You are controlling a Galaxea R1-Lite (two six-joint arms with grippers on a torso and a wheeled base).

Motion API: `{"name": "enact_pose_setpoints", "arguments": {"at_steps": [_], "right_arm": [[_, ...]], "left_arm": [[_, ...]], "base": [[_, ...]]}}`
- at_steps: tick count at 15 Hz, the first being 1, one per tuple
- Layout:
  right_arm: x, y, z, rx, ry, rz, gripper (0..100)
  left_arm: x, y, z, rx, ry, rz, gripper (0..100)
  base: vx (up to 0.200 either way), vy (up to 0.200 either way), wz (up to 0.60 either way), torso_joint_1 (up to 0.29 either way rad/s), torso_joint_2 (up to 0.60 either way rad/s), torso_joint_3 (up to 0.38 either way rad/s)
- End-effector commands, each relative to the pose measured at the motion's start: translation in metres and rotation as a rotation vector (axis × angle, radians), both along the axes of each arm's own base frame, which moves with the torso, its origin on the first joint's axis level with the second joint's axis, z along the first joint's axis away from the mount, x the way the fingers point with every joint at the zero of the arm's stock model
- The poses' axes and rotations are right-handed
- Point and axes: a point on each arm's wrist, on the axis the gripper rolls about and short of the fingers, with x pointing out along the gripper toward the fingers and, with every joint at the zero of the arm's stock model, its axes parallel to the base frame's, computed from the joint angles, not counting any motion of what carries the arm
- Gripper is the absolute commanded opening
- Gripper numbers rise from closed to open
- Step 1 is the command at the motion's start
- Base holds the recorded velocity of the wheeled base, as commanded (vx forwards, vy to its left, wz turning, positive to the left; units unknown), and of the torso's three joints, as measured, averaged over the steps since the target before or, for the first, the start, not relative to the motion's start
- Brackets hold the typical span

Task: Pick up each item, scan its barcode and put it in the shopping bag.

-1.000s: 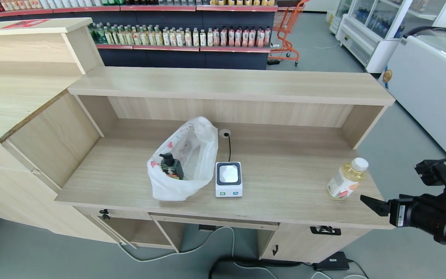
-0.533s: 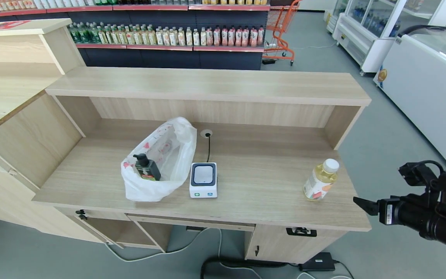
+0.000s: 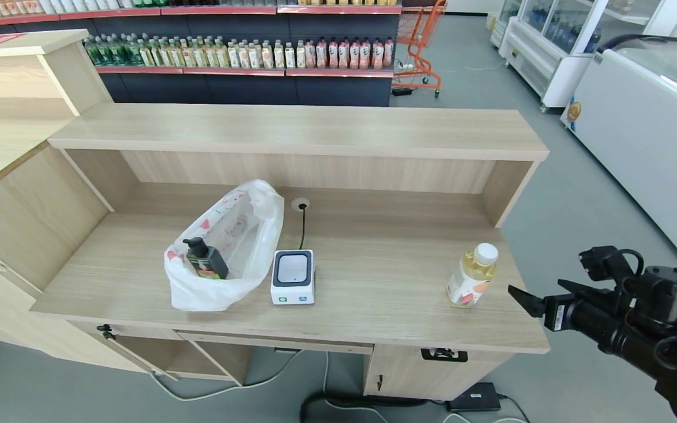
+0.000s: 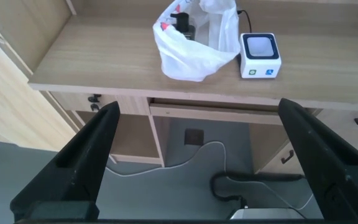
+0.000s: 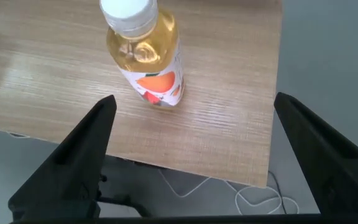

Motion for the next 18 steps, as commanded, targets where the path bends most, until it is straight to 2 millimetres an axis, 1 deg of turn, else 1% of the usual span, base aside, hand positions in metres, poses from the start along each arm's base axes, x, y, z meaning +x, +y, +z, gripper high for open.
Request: {"name": "enact_pose_setpoints", "arguments": {"at_steps": [1, 2, 4, 6, 8, 10, 12, 14, 15, 18], "right_arm": [[-0.001, 0.004, -0.043, 0.003, 0.137, 0.020, 100], [0.000, 0.006, -0.045, 0.006, 0.142, 0.025, 100], [0.004, 0.019, -0.045, 0.064, 0.142, 0.049, 100], [0.009, 0.025, -0.046, 0.065, 0.131, 0.064, 100], [0.025, 0.032, -0.044, 0.059, 0.080, 0.072, 100], [0.037, 0.036, -0.040, 0.057, 0.032, 0.073, 100], [0.044, 0.041, -0.038, 0.053, 0.005, 0.090, 100], [0.052, 0.043, -0.041, 0.022, -0.014, 0.100, 100], [0.060, 0.045, -0.044, 0.014, -0.029, 0.102, 100], [0.076, 0.047, -0.050, 0.011, -0.054, 0.105, 100]], "left_arm": [[0.000, 0.000, 0.000, 0.000, -0.001, 0.000, 100], [0.000, 0.000, 0.000, 0.000, -0.001, -0.001, 100], [0.000, 0.000, 0.000, 0.000, -0.001, 0.000, 100], [0.000, 0.000, 0.000, 0.000, -0.001, 0.000, 100], [0.000, 0.000, 0.000, 0.000, -0.001, 0.000, 100], [0.000, 0.000, 0.000, 0.000, -0.001, 0.000, 100], [0.000, 0.000, 0.000, 0.000, -0.001, -0.001, 100], [0.000, 0.000, 0.000, 0.000, -0.001, 0.000, 100], [0.000, 0.000, 0.000, 0.000, -0.001, 0.000, 100], [0.000, 0.000, 0.000, 0.000, -0.001, 0.000, 100]], "base": [[0.000, 0.000, 0.00, 0.000, 0.00, 0.000], [0.000, 0.000, 0.00, 0.000, 0.00, 0.000], [0.000, 0.000, 0.00, 0.000, 0.00, 0.000], [0.000, 0.000, 0.00, 0.000, 0.00, 0.000], [0.000, 0.000, 0.00, 0.000, 0.00, 0.000], [0.000, 0.000, 0.00, 0.000, 0.00, 0.000], [0.000, 0.000, 0.00, 0.000, 0.00, 0.000], [0.000, 0.000, 0.00, 0.000, 0.00, 0.000], [0.000, 0.000, 0.00, 0.000, 0.00, 0.000], [0.000, 0.000, 0.00, 0.000, 0.00, 0.000]]}}
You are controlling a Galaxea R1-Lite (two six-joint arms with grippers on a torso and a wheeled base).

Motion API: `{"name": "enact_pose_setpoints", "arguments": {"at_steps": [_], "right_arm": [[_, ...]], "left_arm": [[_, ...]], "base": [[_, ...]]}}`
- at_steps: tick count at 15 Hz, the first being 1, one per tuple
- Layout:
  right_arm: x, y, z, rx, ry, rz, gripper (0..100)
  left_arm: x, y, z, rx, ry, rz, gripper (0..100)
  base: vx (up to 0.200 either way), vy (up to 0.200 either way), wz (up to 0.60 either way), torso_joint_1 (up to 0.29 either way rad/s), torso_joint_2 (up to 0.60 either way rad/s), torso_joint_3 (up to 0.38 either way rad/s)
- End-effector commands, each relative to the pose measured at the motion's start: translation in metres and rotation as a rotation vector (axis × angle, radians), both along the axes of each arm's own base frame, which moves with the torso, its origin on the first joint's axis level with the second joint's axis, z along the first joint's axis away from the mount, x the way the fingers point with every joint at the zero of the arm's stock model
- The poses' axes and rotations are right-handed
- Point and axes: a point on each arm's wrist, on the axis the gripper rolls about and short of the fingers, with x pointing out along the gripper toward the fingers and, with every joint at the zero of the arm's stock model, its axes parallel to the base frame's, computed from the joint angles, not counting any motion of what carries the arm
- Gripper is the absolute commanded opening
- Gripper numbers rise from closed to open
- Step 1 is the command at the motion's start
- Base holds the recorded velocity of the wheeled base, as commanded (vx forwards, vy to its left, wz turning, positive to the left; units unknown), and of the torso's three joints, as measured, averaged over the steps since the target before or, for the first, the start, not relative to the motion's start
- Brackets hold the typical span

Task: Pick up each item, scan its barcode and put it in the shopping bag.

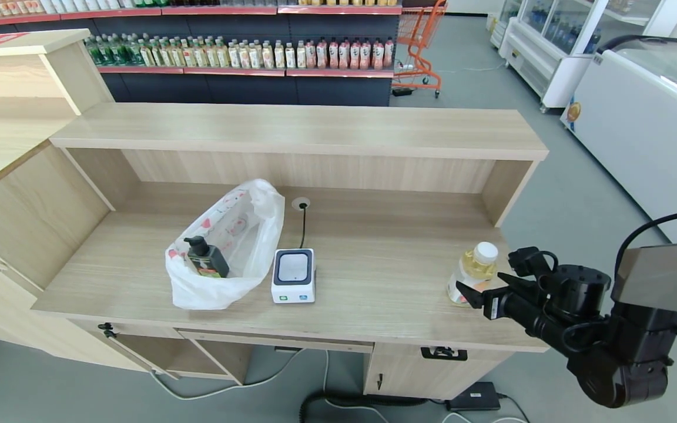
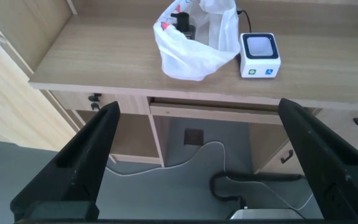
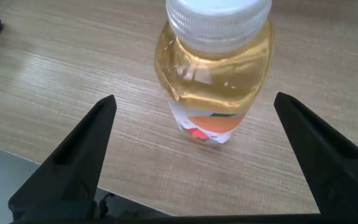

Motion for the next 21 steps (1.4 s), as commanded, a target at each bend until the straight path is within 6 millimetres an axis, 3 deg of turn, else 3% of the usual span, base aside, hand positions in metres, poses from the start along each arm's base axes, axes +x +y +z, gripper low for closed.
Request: {"name": "enact_pose_setpoints", "arguments": {"at_steps": [1, 9, 15, 20, 21], "right_arm": [[0.013, 0.002, -0.009, -0.006, -0.013, 0.004, 100], [0.035, 0.017, -0.024, -0.004, -0.040, 0.038, 100], [0.059, 0.021, -0.020, -0.025, -0.135, 0.049, 100], [0.062, 0.022, -0.031, -0.046, -0.126, 0.056, 100], [0.066, 0.023, -0.031, -0.044, -0.135, 0.056, 0]], "left_arm": [[0.000, 0.000, 0.000, 0.000, -0.001, 0.002, 100], [0.000, 0.000, 0.000, 0.000, -0.001, 0.000, 100], [0.000, 0.000, 0.000, 0.000, -0.001, -0.001, 100], [0.000, 0.000, 0.000, 0.000, -0.001, -0.001, 100], [0.000, 0.000, 0.000, 0.000, -0.001, 0.000, 100]], "base": [[0.000, 0.000, 0.00, 0.000, 0.00, 0.000], [0.000, 0.000, 0.00, 0.000, 0.00, 0.000], [0.000, 0.000, 0.00, 0.000, 0.00, 0.000], [0.000, 0.000, 0.00, 0.000, 0.00, 0.000], [0.000, 0.000, 0.00, 0.000, 0.00, 0.000]]}}
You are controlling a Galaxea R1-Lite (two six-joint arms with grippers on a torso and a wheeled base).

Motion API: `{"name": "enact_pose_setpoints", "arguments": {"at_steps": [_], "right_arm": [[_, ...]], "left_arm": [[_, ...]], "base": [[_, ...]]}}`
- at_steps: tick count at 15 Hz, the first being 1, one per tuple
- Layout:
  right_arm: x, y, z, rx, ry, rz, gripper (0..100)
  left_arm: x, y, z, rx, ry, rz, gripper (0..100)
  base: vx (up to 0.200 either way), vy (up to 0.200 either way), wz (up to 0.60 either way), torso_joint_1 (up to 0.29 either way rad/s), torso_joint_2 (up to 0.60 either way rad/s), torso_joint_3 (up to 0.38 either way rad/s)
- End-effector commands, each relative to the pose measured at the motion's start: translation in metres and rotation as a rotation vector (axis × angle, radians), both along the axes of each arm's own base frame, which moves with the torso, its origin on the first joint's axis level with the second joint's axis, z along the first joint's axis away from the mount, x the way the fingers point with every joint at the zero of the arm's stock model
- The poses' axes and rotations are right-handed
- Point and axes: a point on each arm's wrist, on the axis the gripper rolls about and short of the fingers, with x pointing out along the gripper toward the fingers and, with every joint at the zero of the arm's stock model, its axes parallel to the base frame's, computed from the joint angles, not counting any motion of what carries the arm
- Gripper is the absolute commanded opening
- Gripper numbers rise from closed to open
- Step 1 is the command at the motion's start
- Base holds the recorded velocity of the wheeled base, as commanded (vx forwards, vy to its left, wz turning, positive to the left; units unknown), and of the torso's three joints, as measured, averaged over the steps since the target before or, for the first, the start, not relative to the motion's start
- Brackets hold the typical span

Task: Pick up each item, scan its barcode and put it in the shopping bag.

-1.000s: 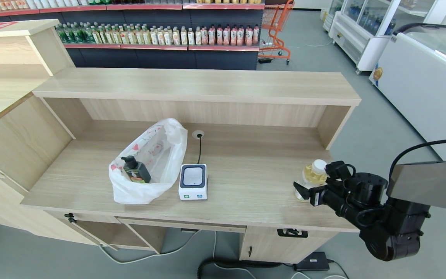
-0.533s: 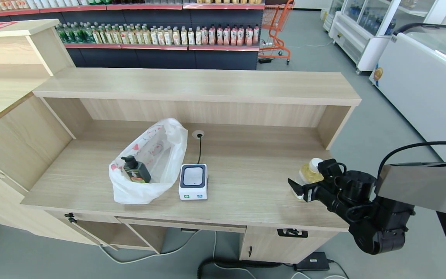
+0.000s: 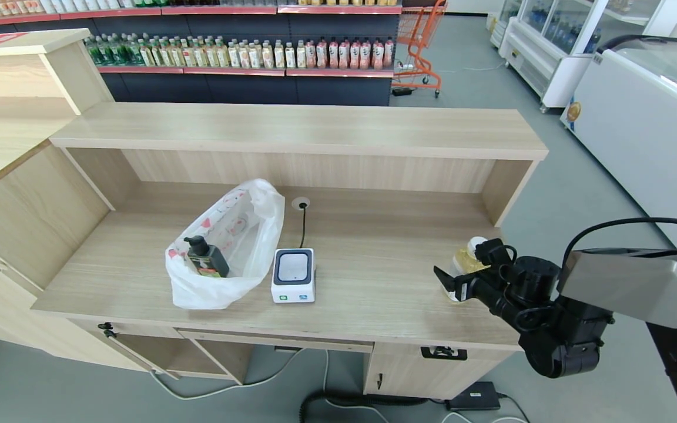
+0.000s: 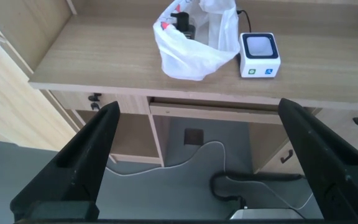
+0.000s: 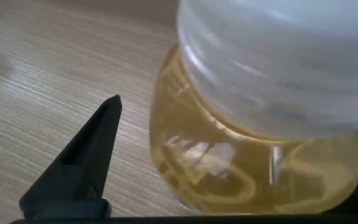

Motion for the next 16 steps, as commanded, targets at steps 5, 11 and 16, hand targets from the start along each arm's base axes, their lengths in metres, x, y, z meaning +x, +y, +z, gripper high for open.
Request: {"name": "enact_pose_setpoints", "arguments": {"at_steps": [5, 11, 16], "right_arm": [[0.012, 0.003, 0.003, -0.021, -0.058, 0.005, 0], [0.002, 0.002, -0.006, -0.072, -0.018, 0.014, 0], [-0.034, -0.006, 0.038, 0.020, 0.060, 0.030, 0]], "left_arm": [[0.000, 0.000, 0.000, 0.000, -0.001, -0.001, 100], [0.000, 0.000, 0.000, 0.000, -0.001, 0.001, 100], [0.000, 0.000, 0.000, 0.000, -0.001, 0.001, 100]], "base": [[0.000, 0.000, 0.00, 0.000, 0.00, 0.000], [0.000, 0.000, 0.00, 0.000, 0.00, 0.000], [0.000, 0.000, 0.00, 0.000, 0.00, 0.000]]}}
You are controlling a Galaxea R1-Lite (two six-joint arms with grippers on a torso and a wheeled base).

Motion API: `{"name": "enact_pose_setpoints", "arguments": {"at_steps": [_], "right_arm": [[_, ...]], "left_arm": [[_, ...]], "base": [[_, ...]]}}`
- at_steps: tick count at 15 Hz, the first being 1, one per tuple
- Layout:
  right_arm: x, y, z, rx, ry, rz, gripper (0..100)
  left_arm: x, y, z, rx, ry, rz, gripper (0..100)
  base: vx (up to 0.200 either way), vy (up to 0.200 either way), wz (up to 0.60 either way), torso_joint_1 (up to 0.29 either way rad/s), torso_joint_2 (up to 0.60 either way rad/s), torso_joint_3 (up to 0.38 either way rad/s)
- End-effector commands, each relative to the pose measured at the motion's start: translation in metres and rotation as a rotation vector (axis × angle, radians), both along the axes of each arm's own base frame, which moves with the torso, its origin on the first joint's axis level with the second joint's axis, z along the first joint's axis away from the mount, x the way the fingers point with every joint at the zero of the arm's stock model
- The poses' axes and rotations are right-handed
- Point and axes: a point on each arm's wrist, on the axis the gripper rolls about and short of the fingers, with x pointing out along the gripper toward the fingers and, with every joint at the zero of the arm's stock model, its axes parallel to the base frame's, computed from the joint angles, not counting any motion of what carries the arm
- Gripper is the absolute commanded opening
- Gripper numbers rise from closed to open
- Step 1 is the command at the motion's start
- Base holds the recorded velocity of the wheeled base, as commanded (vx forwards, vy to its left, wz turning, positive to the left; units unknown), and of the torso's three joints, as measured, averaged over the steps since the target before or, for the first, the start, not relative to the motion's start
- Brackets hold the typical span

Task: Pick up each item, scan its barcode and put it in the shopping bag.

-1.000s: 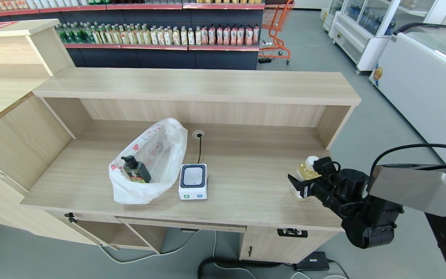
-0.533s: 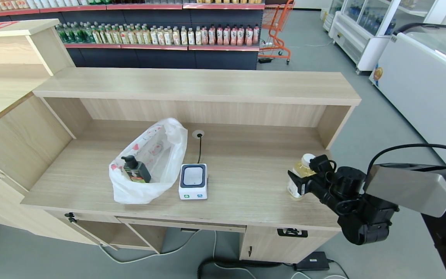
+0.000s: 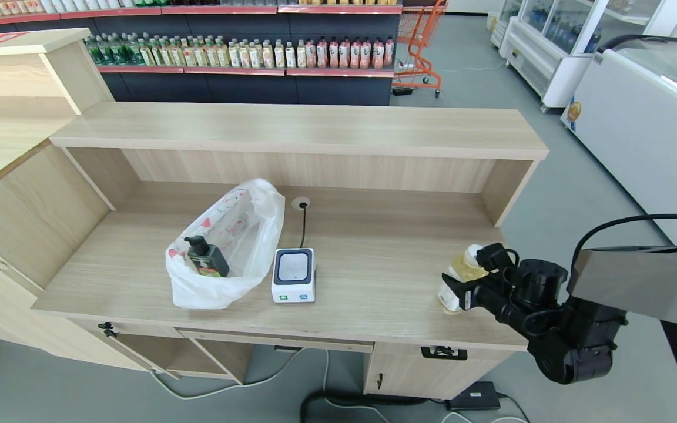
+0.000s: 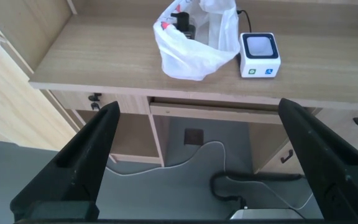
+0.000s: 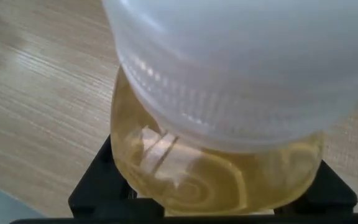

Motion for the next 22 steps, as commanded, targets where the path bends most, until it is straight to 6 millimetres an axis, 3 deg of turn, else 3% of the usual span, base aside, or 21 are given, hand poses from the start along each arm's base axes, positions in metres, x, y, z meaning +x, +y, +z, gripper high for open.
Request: {"name": "enact_pose_setpoints", "arguments": {"at_steps": [1, 4, 6, 9, 11, 16, 22], "right_arm": [[-0.023, -0.006, 0.040, 0.062, 0.017, 0.019, 0], [-0.041, -0.011, 0.050, 0.107, 0.080, 0.010, 0], [-0.052, -0.006, 0.083, 0.225, 0.089, 0.047, 0], [-0.089, -0.006, 0.139, 0.334, 0.170, 0.334, 0], [-0.109, 0.006, 0.157, 0.336, 0.193, 0.479, 0], [-0.161, 0.030, 0.155, 0.326, 0.248, 0.673, 0], [-0.180, 0.048, 0.160, 0.314, 0.291, 0.771, 0]], "left_arm": [[0.000, 0.000, 0.000, 0.000, -0.001, 0.001, 100], [0.000, 0.000, 0.000, 0.000, -0.001, 0.001, 100], [0.000, 0.000, 0.000, 0.000, -0.001, -0.001, 100], [0.000, 0.000, 0.000, 0.000, -0.001, 0.001, 100], [0.000, 0.000, 0.000, 0.000, -0.001, 0.001, 100], [0.000, 0.000, 0.000, 0.000, -0.001, 0.001, 100], [0.000, 0.000, 0.000, 0.000, -0.001, -0.001, 100]], "base": [[0.000, 0.000, 0.00, 0.000, 0.00, 0.000], [0.000, 0.000, 0.00, 0.000, 0.00, 0.000], [0.000, 0.000, 0.00, 0.000, 0.00, 0.000], [0.000, 0.000, 0.00, 0.000, 0.00, 0.000], [0.000, 0.000, 0.00, 0.000, 0.00, 0.000], [0.000, 0.000, 0.00, 0.000, 0.00, 0.000], [0.000, 0.000, 0.00, 0.000, 0.00, 0.000]]}}
